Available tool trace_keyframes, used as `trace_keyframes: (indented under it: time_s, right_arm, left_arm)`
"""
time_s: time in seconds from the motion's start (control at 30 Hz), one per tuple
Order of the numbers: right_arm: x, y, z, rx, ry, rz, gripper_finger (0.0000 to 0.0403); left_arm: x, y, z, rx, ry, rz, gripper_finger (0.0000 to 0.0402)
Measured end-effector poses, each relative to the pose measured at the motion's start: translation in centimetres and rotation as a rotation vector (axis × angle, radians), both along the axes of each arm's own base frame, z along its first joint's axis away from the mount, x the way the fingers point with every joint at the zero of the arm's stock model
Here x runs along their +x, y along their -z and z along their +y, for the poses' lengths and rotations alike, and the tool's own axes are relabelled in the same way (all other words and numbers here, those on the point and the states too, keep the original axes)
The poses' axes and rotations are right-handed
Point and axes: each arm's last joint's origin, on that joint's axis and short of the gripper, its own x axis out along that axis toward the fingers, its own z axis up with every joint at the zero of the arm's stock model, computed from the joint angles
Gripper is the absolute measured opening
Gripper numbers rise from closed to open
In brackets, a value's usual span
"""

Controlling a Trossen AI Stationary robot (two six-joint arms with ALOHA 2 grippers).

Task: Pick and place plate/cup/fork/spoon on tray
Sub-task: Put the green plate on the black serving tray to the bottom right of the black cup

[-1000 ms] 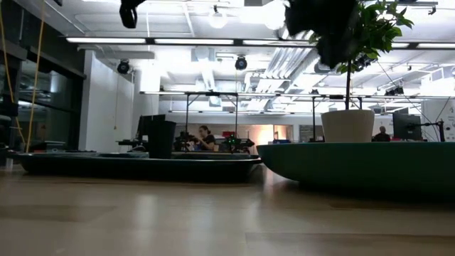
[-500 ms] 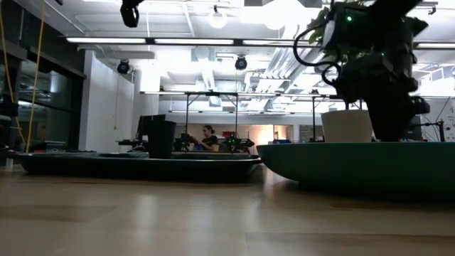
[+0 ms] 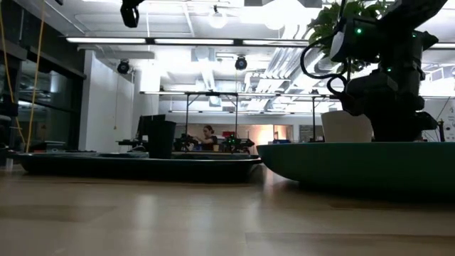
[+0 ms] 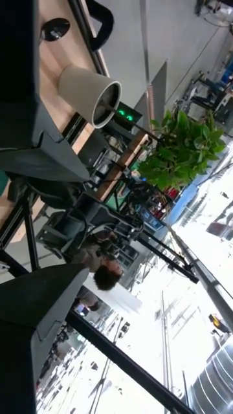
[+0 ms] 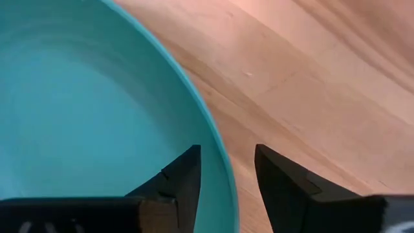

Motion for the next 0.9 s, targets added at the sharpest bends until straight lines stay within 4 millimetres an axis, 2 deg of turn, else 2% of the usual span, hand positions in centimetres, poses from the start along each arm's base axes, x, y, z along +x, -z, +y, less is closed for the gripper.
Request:
trace_keyframes:
  time_s: [0.13, 0.33, 0.4, 0.53, 0.67, 0.8, 0.9]
  right_arm:
    - [0.0, 0.0, 0.2, 0.002, -0.015, -0.003, 0.0110]
    - [0.0, 0.0, 0.4, 0.013, -0.025, -0.001, 0.0016]
    - [0.1, -0.4, 0.4, 0.031, -0.045, -0.006, 0.0011]
    - [0.4, -3.4, 0.6, 0.061, -0.129, -0.051, 0.0005]
    - [0.4, -8.0, 0.6, 0.061, -0.226, -0.163, 0.0005]
    - [1.2, -12.1, 0.3, 0.044, -0.226, -0.310, 0.0002]
    - [2.6, -13.2, -0.3, -0.042, -0.152, -0.330, 0.0001]
  left_arm:
    - [0.0, 0.0, 0.0, 0.000, 0.000, 0.000, 0.0202]
    - [0.0, 0.0, 0.0, 0.000, 0.000, 0.000, 0.0202]
    - [0.0, 0.0, 0.0, 0.000, 0.000, 0.000, 0.0202]
    - [0.0, 0.0, 0.0, 0.000, 0.000, 0.000, 0.0202]
    - [0.0, 0.0, 0.0, 0.000, 0.000, 0.000, 0.0202]
    - [0.0, 0.0, 0.0, -0.002, 0.000, -0.003, 0.0202]
    - [0.0, -0.3, 0.0, -0.012, 0.004, -0.035, 0.0202]
